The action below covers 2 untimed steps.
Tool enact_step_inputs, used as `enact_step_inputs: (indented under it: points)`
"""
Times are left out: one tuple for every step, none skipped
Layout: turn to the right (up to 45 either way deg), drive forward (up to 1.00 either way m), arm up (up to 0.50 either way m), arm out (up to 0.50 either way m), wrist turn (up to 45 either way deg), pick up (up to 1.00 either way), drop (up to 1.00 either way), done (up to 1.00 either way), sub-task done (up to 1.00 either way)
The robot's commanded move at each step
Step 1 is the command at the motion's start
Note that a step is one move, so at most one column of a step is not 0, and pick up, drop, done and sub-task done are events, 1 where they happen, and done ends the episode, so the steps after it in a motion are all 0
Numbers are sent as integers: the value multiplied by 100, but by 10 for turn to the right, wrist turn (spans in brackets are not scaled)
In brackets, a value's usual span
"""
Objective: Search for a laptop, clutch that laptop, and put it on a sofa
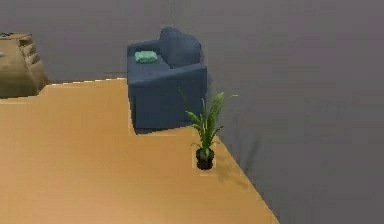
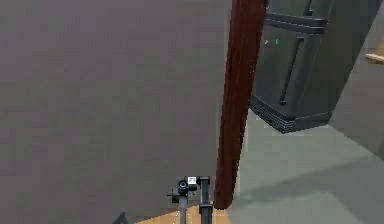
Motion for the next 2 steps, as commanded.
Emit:
enact_step_inputs:
  points:
    - [-360, 0, 0, 0, 0, 0, 0, 0, 0]
    - [0, 100, 0, 0, 0, 0, 0, 0, 0]
